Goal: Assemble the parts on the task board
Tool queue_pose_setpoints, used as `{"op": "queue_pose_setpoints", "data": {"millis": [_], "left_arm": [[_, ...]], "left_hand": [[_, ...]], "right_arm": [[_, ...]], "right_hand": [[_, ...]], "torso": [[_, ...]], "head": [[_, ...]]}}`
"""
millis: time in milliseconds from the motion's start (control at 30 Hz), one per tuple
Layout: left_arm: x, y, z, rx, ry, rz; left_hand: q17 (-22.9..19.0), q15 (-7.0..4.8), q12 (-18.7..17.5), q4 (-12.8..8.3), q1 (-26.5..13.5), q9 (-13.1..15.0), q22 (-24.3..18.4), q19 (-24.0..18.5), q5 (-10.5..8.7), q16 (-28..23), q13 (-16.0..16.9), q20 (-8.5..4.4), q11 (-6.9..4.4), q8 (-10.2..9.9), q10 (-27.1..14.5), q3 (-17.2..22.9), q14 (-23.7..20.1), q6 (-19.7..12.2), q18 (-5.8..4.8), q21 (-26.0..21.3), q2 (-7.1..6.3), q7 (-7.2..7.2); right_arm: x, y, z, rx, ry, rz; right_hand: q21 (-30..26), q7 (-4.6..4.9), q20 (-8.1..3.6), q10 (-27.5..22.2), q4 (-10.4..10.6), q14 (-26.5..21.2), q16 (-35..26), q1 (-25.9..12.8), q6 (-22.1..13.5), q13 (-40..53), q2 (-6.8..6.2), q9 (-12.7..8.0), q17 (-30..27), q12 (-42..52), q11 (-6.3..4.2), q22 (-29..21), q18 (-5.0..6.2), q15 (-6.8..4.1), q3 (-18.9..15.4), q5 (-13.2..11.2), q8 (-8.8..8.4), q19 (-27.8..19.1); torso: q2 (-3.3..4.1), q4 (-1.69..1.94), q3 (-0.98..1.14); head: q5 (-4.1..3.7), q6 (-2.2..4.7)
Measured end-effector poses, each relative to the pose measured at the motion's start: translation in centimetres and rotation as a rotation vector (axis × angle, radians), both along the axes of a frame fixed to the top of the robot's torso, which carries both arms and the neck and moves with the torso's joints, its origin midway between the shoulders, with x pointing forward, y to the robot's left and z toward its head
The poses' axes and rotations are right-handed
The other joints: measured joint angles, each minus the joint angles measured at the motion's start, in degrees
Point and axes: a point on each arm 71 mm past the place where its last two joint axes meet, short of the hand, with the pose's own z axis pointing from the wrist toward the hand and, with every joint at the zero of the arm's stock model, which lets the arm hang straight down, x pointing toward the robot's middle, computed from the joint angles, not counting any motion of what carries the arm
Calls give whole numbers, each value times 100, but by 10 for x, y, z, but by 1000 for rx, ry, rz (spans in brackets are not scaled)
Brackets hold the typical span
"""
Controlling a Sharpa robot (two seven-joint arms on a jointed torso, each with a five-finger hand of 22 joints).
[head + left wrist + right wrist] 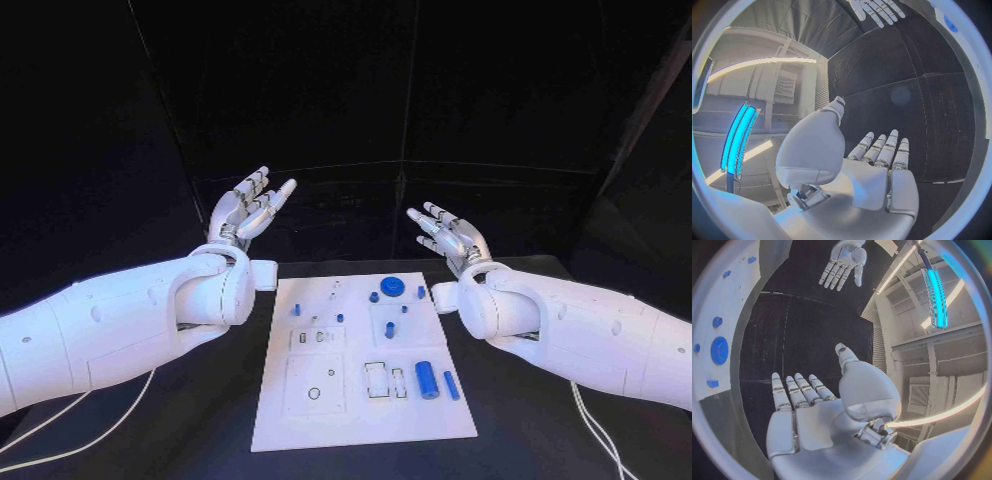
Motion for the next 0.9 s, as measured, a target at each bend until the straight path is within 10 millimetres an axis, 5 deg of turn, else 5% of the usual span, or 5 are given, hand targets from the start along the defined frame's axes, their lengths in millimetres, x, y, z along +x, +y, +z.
{"op": "queue_pose_setpoints", "data": {"millis": [267,333,533,667,900], "left_arm": [[0,-1,1,-24,-16,-20],[0,2,1,-31,-16,-27],[-3,18,1,-52,-8,-43],[-7,17,3,-69,-5,-74],[-13,16,3,-89,2,-122]], "left_hand": [[23,14,30,63,249,16,3,6,22,35,28,64,144,31,144,30,145,122,5,0,17,8],[37,37,87,52,304,39,8,6,22,35,48,64,296,79,296,41,222,256,173,0,72,18],[136,98,150,-100,410,93,70,268,22,222,91,104,421,166,818,79,905,707,174,102,178,52],[320,76,363,-264,545,184,313,1423,22,603,181,72,475,360,1739,76,2137,1425,274,522,243,99],[529,-315,831,-550,658,367,741,3577,22,1221,312,25,210,792,3733,-27,3607,3201,580,1466,356,338]], "right_arm": [[11,3,2,-20,9,109],[12,1,3,-52,-8,126],[21,-11,21,-229,-148,141],[26,-9,36,-337,-236,171],[31,-5,56,-541,-346,230]], "right_hand": [[137,17,70,587,-332,749,152,612,433,47,94,44,72,61,123,74,130,124,60,12,66,430],[246,36,70,926,-498,1182,244,838,683,70,113,65,103,111,157,125,224,132,115,-22,116,777],[640,120,64,2400,-1035,2727,547,1415,1865,151,138,162,187,332,107,281,457,9,339,-120,304,1890],[907,247,-13,3260,-1256,3634,704,1633,2830,159,69,218,212,440,-9,362,583,-160,544,-206,441,2531],[1439,445,-318,4428,-1439,5014,938,1830,3933,187,-118,233,302,502,-270,543,671,-523,878,-268,527,3506]], "torso": [[1,1,-1],[1,1,-1],[34,3,1],[98,3,4],[208,3,15]], "head": [[0,0],[-1,-25],[48,-88],[58,-55],[53,-36]]}}
